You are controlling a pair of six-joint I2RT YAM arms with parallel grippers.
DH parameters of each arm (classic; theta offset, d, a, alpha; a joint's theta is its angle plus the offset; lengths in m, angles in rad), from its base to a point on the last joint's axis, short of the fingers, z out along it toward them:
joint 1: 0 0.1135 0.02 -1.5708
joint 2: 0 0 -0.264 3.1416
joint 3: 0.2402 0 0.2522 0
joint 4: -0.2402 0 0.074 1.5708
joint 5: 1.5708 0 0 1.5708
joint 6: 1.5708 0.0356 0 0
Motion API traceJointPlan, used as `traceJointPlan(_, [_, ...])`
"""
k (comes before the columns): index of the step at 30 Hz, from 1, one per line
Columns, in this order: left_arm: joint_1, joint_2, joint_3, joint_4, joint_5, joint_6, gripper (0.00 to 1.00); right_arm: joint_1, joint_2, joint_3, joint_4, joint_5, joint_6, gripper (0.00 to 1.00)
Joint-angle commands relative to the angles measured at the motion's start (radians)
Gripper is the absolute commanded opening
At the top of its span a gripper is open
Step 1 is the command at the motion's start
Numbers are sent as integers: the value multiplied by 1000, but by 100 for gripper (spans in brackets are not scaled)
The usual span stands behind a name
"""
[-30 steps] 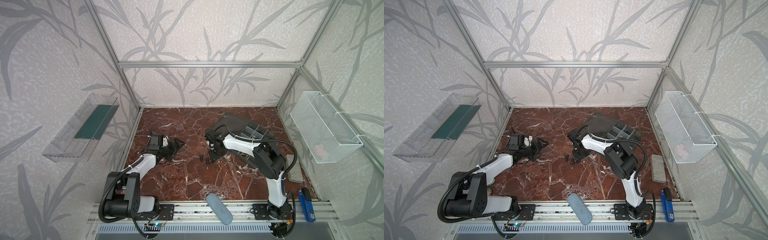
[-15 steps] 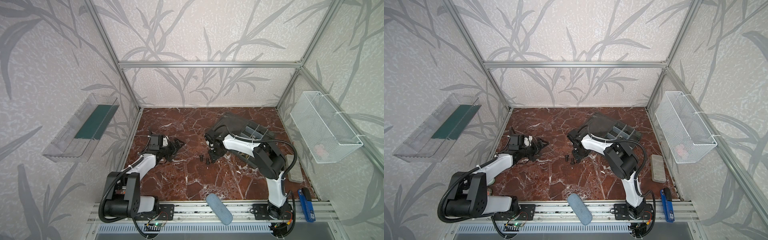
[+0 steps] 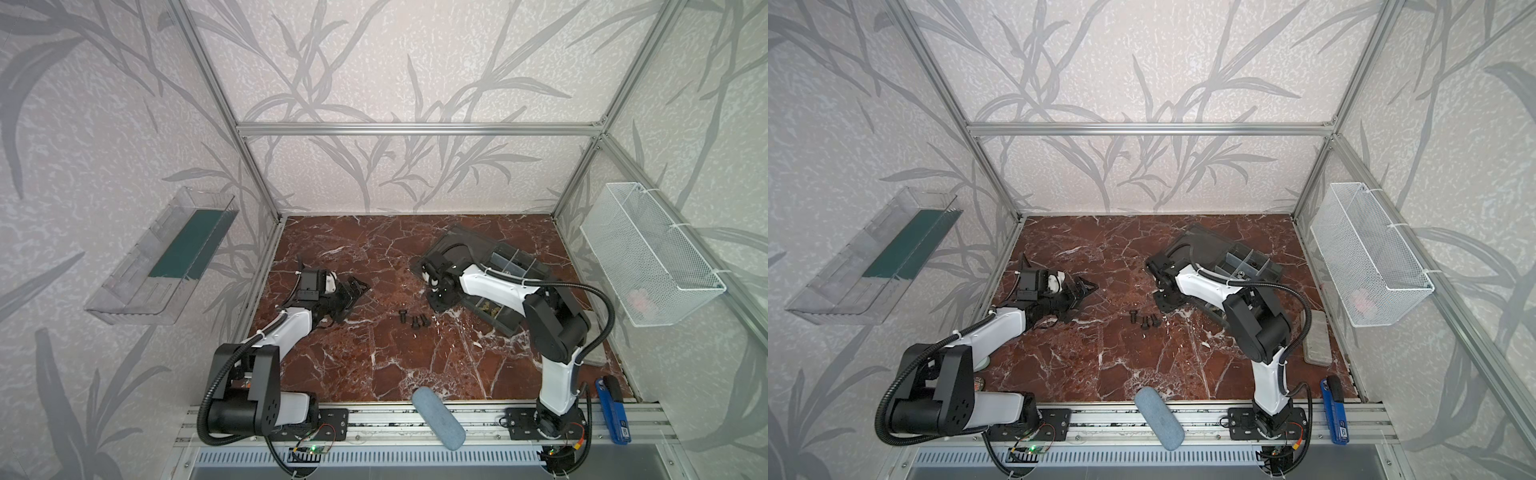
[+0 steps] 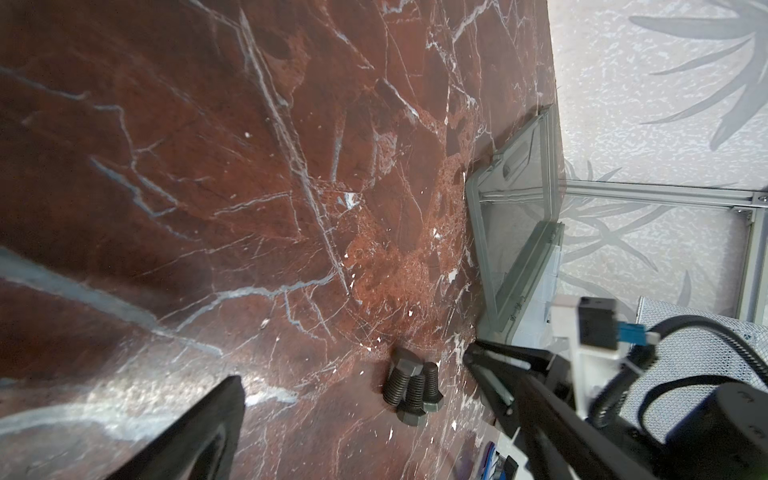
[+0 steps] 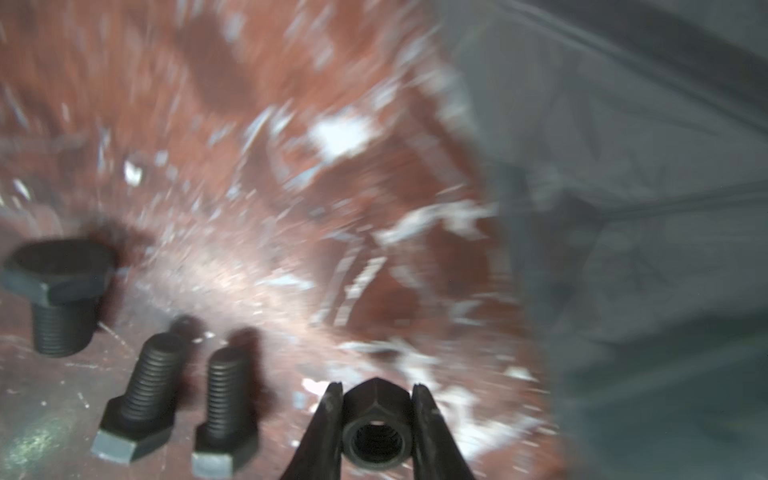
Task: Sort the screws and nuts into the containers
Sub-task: 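Lift the black hex nut and carry it over the organizer box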
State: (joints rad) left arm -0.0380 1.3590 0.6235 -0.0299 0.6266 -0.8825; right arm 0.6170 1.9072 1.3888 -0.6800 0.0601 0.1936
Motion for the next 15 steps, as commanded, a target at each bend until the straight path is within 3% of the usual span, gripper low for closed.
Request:
traceJointPlan(1, [4,-8,13,2,2,7,99,-121,-91,36,-13,68,-32,0])
traceJointPlan(8, [4,-10,10,7,3,2,100,-395,-69,141,5,161,-52,0])
traceJointPlan(15, [4,-21,12,-2,-1,3,99,-548,42,244,10,233,-49,0])
